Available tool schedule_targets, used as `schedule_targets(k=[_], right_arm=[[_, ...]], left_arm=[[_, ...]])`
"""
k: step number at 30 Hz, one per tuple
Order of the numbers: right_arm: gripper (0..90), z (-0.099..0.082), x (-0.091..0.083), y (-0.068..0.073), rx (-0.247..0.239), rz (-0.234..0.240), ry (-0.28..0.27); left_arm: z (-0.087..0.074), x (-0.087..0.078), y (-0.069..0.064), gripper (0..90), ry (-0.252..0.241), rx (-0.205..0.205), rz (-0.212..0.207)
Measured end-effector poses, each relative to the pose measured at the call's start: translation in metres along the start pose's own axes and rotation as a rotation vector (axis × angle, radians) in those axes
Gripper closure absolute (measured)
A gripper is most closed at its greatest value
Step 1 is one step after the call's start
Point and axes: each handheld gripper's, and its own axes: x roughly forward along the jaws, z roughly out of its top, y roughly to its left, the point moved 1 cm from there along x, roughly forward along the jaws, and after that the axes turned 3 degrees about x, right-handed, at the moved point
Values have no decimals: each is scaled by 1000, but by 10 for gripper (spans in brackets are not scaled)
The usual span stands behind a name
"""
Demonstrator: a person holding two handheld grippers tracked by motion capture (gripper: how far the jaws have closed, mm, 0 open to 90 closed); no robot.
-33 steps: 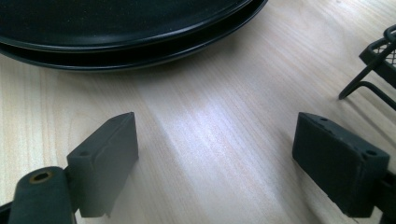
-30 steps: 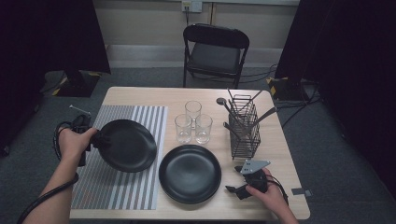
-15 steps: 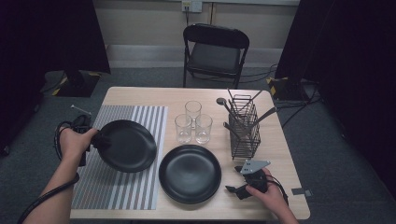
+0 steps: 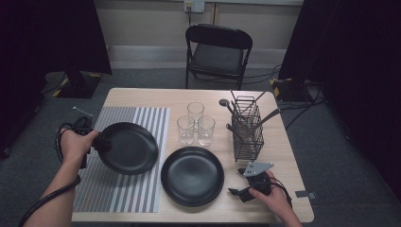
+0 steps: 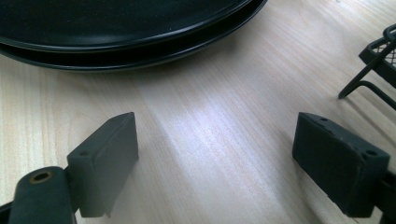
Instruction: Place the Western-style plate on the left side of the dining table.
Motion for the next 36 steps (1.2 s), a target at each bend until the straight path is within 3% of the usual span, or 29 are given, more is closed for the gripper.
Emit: schedule_targets(k=[23, 36], right_arm=[[135, 0, 0, 0, 0, 0, 0], [135, 0, 0, 0, -1, 0, 0]], left_arm=[[1, 0, 2, 706, 7, 20, 31], [0, 3, 9, 700, 3, 0, 40]])
